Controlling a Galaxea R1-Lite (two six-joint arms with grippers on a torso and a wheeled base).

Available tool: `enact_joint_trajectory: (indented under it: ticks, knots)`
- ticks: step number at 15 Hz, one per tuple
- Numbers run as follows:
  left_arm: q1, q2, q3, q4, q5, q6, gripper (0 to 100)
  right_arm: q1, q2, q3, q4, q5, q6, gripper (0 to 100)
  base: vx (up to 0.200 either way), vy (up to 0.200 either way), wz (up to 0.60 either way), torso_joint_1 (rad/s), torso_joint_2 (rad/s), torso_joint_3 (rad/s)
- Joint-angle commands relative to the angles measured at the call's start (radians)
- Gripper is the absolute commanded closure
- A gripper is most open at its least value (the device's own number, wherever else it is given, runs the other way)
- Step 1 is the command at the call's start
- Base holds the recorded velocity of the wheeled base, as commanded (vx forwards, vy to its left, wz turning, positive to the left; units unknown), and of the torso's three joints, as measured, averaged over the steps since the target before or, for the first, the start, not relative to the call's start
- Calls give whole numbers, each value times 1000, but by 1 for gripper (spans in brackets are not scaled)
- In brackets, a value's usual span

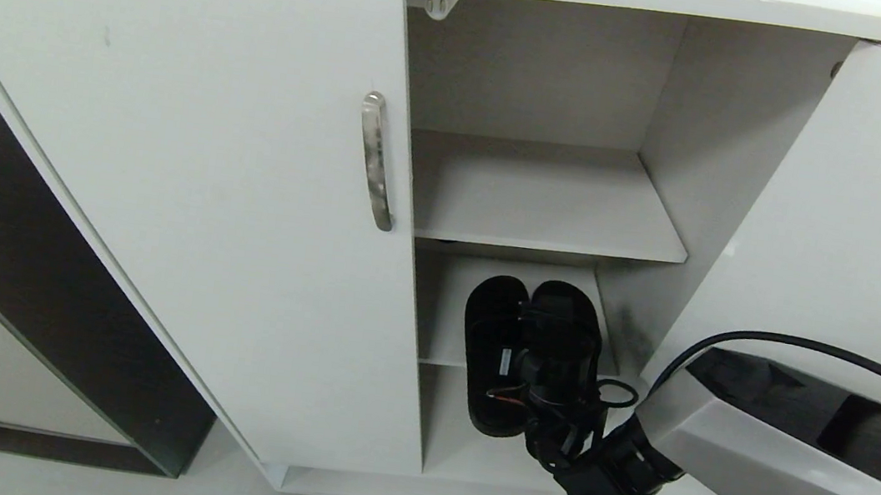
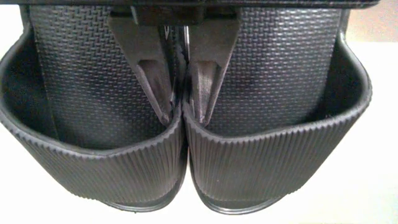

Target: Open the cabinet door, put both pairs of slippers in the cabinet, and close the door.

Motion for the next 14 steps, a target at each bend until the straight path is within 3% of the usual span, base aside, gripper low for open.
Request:
enact_joint_trajectory:
  ticks: [1,8,14]
  knots:
    - [0,0,0,0,0,-2,100,-24,23,-89,62,25,18,100,0,0,0,0,0,0]
    - [0,0,0,0,15,-5,100,-56,135,-405,248,33,20,100,0,0,0,0,0,0]
    - [0,0,0,0,20,-6,100,-88,154,-445,269,33,20,100,0,0,0,0,0,0]
